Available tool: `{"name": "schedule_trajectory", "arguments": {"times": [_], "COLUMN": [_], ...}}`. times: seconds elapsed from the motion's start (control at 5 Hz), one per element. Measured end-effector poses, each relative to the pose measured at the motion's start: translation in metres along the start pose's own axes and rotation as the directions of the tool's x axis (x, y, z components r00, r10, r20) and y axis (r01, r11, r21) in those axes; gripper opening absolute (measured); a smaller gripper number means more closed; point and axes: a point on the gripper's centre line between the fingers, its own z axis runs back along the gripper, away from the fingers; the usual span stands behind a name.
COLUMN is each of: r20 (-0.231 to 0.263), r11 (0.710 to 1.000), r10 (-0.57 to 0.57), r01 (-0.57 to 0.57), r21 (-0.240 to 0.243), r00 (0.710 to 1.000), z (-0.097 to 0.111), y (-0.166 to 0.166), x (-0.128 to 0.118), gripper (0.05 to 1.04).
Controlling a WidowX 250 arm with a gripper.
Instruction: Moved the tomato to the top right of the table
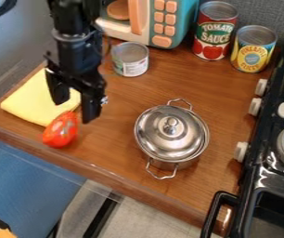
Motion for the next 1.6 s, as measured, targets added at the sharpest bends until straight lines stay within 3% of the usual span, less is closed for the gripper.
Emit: {"name": "schedule_trajectory", "arguments": {"times": [0.6, 0.8, 1.0, 1.2, 1.4, 1.6], "r20": [-0.067, -0.068, -0.084, -0.079, -0.085, -0.056], "r11": [0.995, 0.994, 0.994, 0.994, 0.996, 0.998], "r10": [-0.021, -0.015, -0.004, -0.005, -0.009, -0.014], "r01": [0.027, 0.022, 0.014, 0.013, 0.017, 0.017], "r21": [0.092, 0.107, 0.113, 0.111, 0.089, 0.056], "r00": [0.998, 0.998, 0.996, 0.997, 0.996, 0.998], "z": [-0.037, -0.043, -0.051, -0.050, -0.050, -0.027], "y": [0.012, 0.013, 0.014, 0.013, 0.010, 0.008], "x": [-0.017, -0.017, -0.017, -0.016, -0.016, -0.010], "gripper": [1.001, 1.001, 0.967, 0.842, 0.842, 0.842]}}
